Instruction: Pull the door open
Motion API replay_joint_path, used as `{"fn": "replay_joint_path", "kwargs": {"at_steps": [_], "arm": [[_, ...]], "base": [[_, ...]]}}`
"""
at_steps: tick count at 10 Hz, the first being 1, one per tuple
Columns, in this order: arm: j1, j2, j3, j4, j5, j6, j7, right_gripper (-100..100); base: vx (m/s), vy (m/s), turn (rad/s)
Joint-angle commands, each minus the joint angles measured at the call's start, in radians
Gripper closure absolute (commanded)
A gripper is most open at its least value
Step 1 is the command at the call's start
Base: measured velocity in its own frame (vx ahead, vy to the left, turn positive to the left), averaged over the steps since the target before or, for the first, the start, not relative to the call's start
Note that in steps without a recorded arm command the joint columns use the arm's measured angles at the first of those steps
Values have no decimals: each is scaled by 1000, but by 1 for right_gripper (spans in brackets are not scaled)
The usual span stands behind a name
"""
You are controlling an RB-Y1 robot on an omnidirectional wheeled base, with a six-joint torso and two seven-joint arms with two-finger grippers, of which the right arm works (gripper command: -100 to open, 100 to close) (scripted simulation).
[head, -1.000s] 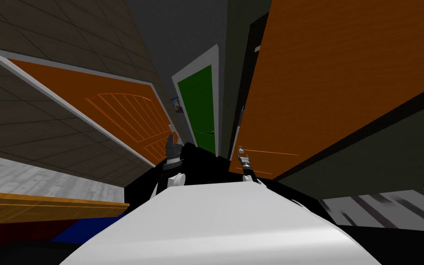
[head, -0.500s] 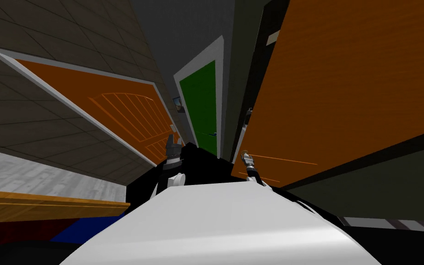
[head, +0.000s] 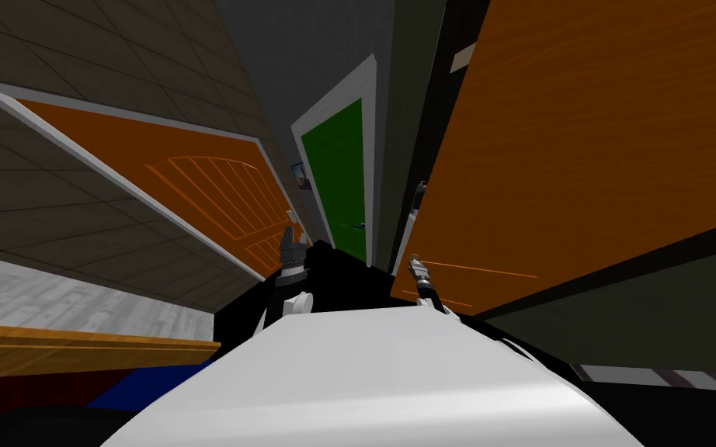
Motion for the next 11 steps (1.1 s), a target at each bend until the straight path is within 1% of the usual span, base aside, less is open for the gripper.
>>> {"fn": "replay_joint_path", "kwargs": {"at_steps": [1,2,3,4,5,9,11], "arm": [[0,3,2,-1,0,-1,-1,100],[0,3,2,-1,0,-1,-1,100],[10,-15,23,-5,11,-8,-27,100],[12,-19,28,-6,13,-10,-34,100],[17,-27,40,-9,19,-15,-48,100],[39,-62,92,-22,43,-35,-109,100],[52,-83,122,-29,57,-47,-146,100]], "base": [[-5,2,-2],[0,0,0],[-135,-40,117],[-195,-64,129],[-205,-41,89],[-210,-26,95],[-258,-61,126]]}}
